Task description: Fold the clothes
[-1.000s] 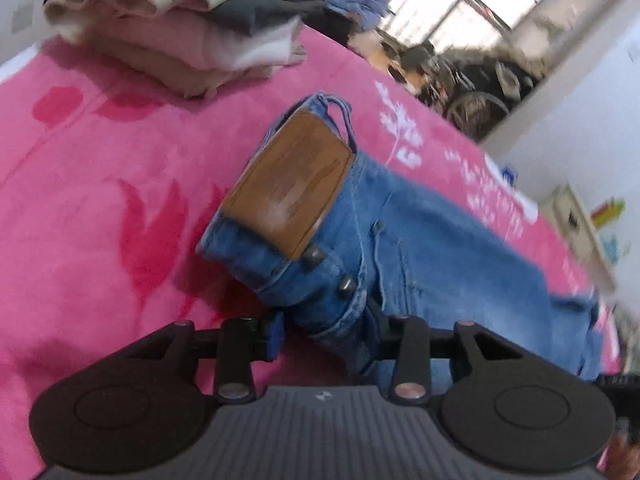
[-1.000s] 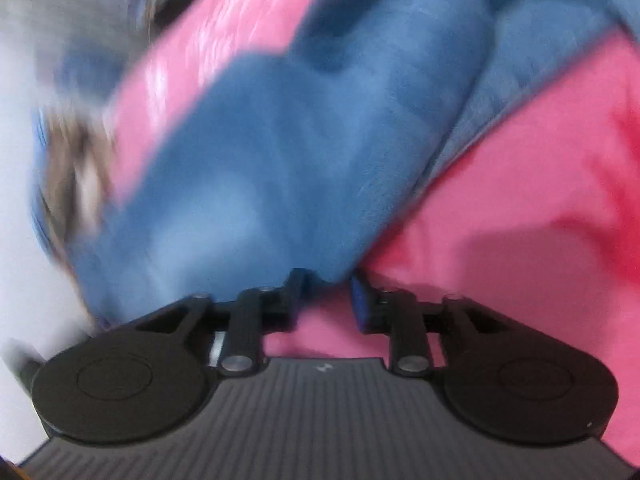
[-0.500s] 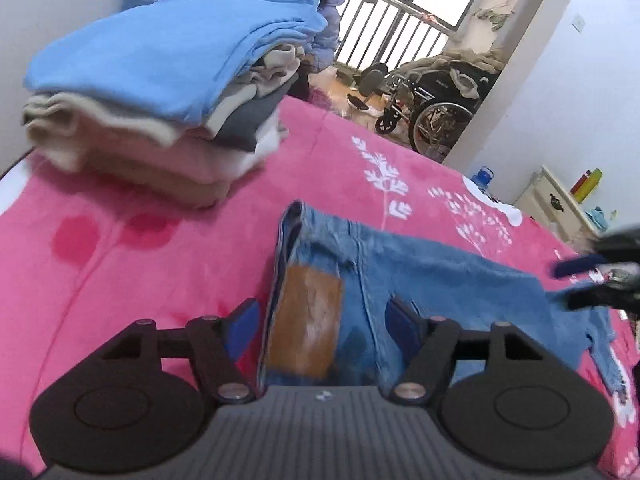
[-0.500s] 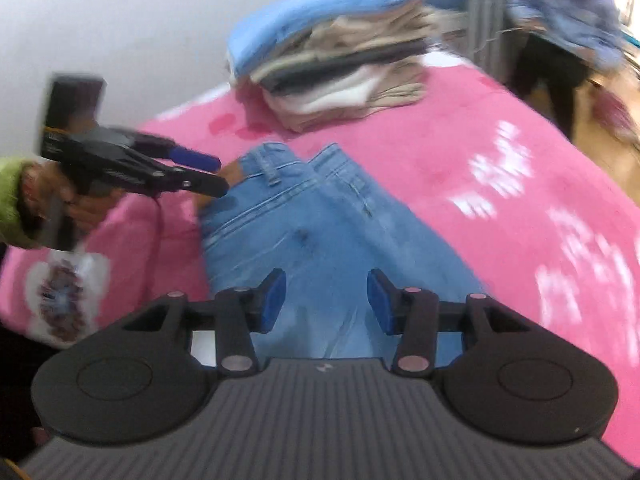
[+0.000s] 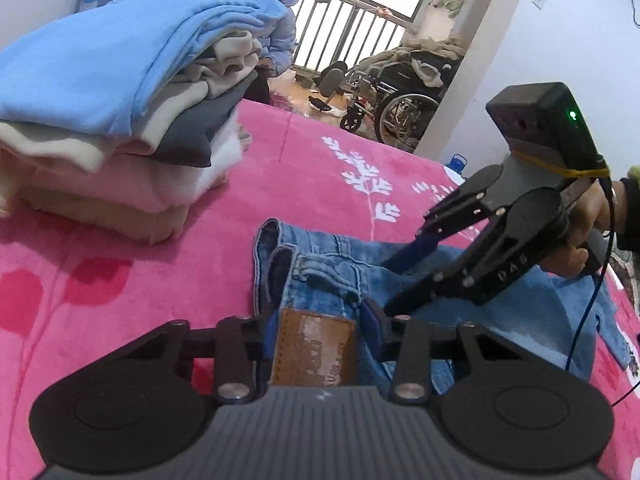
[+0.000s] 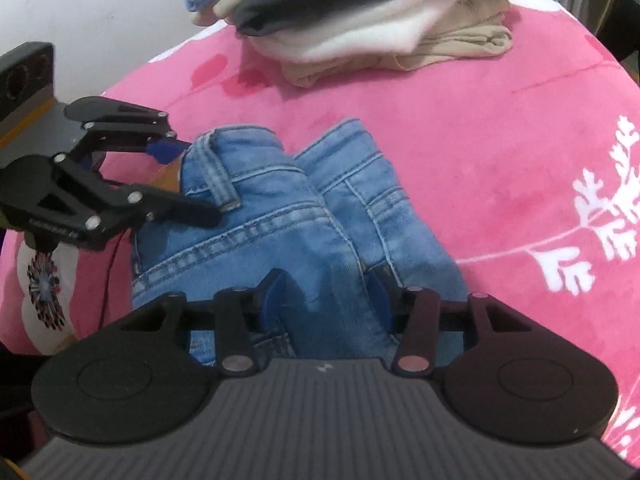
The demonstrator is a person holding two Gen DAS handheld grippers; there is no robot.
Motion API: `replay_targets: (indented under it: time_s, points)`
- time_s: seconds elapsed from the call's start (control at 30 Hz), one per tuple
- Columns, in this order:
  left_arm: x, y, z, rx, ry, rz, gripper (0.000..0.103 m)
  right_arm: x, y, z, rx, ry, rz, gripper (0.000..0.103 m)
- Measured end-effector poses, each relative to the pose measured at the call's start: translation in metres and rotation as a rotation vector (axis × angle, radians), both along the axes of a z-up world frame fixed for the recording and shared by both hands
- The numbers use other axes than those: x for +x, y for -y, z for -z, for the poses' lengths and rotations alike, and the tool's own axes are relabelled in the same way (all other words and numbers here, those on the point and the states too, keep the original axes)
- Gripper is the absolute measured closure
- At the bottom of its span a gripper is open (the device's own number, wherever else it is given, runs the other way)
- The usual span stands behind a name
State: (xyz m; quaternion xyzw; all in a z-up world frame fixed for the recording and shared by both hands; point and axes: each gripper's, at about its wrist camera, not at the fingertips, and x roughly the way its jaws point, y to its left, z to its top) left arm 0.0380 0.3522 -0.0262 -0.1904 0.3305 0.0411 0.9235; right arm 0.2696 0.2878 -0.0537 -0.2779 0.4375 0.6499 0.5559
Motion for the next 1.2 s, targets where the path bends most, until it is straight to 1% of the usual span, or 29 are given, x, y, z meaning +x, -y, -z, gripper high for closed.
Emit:
replay_targets:
  time_s: [0.03,0.1,0.2,0.37,0.47,0.53,0.73,0.93,1.0,1.07,1.13,1.2]
  points:
    - [-0.001,0.000,0.001,-0.002,0.000,-0.004,0.065,-0.001,0.001,0.000,0.003,0.005,0.002,0.060]
    - [-0.002,0.001,0.000,0.009,0.006,-0.001,0.066,-0.007,0.003,-0.003,0.014,0.052,0.012,0.088]
    - [-0.006,0.005,-0.007,0.028,0.027,0.005,0.066,-0.020,0.011,-0.013,0.057,0.134,0.016,0.096]
    - [-0.011,0.007,-0.021,0.018,0.078,-0.001,0.066,-0.043,0.034,-0.043,0.151,0.264,0.056,0.097]
    - [-0.006,0.007,-0.029,0.003,0.104,0.002,0.067,-0.046,0.042,-0.058,0.167,0.312,0.088,0.098]
    - [0.004,0.005,-0.030,0.000,0.102,0.004,0.067,-0.043,0.041,-0.059,0.158,0.344,0.104,0.098]
    - [0.033,-0.005,-0.018,0.011,0.063,-0.006,0.067,-0.027,0.021,-0.039,0.113,0.378,0.135,0.098]
    - [0.038,-0.014,-0.002,0.019,0.021,-0.030,0.067,-0.021,0.006,-0.017,0.103,0.389,0.147,0.098]
    - [0.034,-0.014,-0.001,0.024,0.008,-0.052,0.056,-0.022,0.003,-0.009,0.098,0.395,0.145,0.098]
    - [0.021,-0.014,-0.009,0.026,0.039,-0.085,0.052,-0.025,0.002,-0.005,0.100,0.408,0.141,0.098]
    - [0.007,-0.010,-0.022,0.077,0.082,-0.137,0.052,-0.027,0.002,-0.003,0.107,0.417,0.145,0.098]
    - [-0.001,-0.005,-0.034,0.099,0.131,-0.152,0.051,-0.025,0.003,-0.002,0.114,0.408,0.157,0.098]
